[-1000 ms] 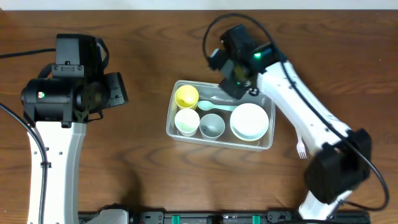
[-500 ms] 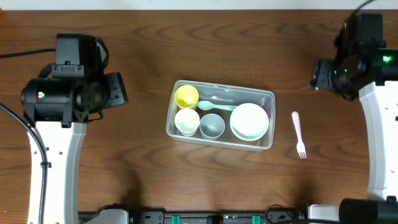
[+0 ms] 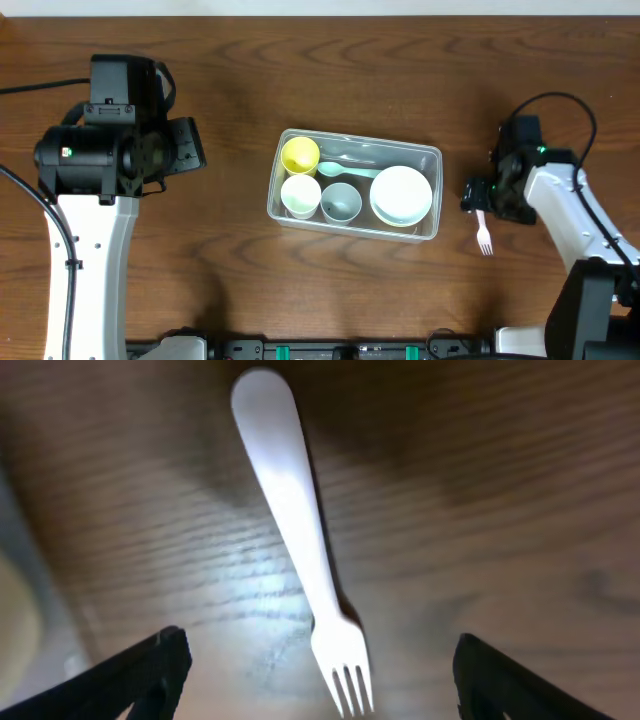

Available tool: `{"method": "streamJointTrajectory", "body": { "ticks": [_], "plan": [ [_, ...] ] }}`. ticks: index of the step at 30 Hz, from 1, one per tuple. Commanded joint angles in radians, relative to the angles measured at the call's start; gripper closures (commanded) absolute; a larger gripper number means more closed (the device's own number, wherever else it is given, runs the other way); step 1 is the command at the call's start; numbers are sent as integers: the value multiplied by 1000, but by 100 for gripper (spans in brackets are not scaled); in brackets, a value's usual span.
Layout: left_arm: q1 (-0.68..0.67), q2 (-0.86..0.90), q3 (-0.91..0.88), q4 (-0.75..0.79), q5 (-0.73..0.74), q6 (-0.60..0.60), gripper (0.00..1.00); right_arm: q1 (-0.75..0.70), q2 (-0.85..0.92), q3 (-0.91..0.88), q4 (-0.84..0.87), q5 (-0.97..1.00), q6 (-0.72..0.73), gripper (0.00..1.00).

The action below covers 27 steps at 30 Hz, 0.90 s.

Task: Pack container
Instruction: 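Move the right gripper back down to the white fork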

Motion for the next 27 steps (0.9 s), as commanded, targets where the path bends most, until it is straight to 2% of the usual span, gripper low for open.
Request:
{"method": "streamJointTrajectory", "body": {
  "ticks": [1,8,15,17,20,27],
  "plan": [
    [4,5,11,-10,-9,-10,38,-10,-4,-68,84,0,-24,14],
    [4,5,11,-18,-9,-10,38,-9,-2,-206,285,-10,-42,13],
    [4,5,11,-18,-9,-10,39,-8,-2,-241,320,-20,-42,18],
    [4,5,11,-18,-9,-11,38,-9,-2,-241,317,-19,-42,27],
    [4,5,11,-18,-8,-14,38,-9,-2,-241,315,-19,-38,48],
    [4,5,11,-18,-8,-14,38,-9,-2,-241,308,-20,-38,66]
  ]
}}
